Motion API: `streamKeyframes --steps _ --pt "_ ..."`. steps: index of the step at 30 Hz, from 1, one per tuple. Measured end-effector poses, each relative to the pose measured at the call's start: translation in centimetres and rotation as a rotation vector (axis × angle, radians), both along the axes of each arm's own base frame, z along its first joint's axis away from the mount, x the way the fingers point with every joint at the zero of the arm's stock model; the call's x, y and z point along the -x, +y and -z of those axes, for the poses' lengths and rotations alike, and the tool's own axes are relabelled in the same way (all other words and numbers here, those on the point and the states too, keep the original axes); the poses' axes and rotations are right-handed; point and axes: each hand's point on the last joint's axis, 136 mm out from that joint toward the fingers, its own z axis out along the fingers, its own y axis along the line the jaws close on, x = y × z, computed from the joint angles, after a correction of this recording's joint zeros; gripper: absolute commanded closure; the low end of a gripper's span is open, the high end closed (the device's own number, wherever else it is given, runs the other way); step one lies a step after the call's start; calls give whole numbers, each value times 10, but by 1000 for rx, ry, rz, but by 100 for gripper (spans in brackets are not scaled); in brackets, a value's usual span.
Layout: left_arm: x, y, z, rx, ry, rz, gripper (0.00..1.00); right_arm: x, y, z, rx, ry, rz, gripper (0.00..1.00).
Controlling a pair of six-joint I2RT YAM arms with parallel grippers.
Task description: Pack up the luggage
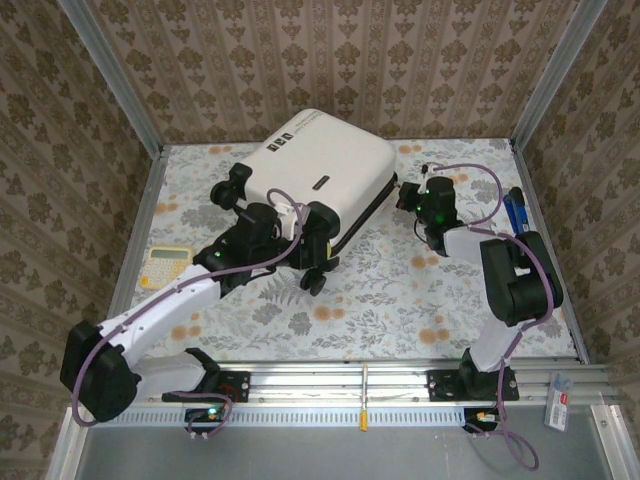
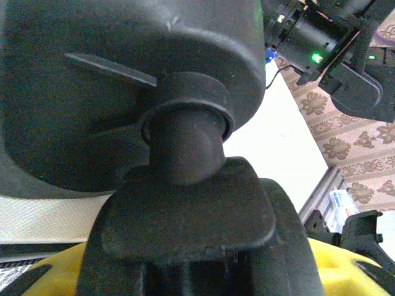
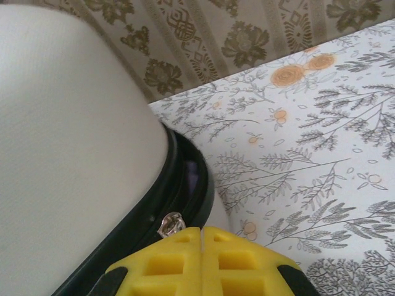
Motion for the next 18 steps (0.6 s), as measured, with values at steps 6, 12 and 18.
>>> streamKeyframes --steps 6,12,18 --pt "1 3 0 2 -6 5 78 -4 -2 0 -10 11 -14 100" --pt "-1 12 10 11 15 2 58 -2 2 0 -24 15 -35 100" --pt "-21 32 -1 87 -21 -77 46 7 4 4 -45 29 -46 100"
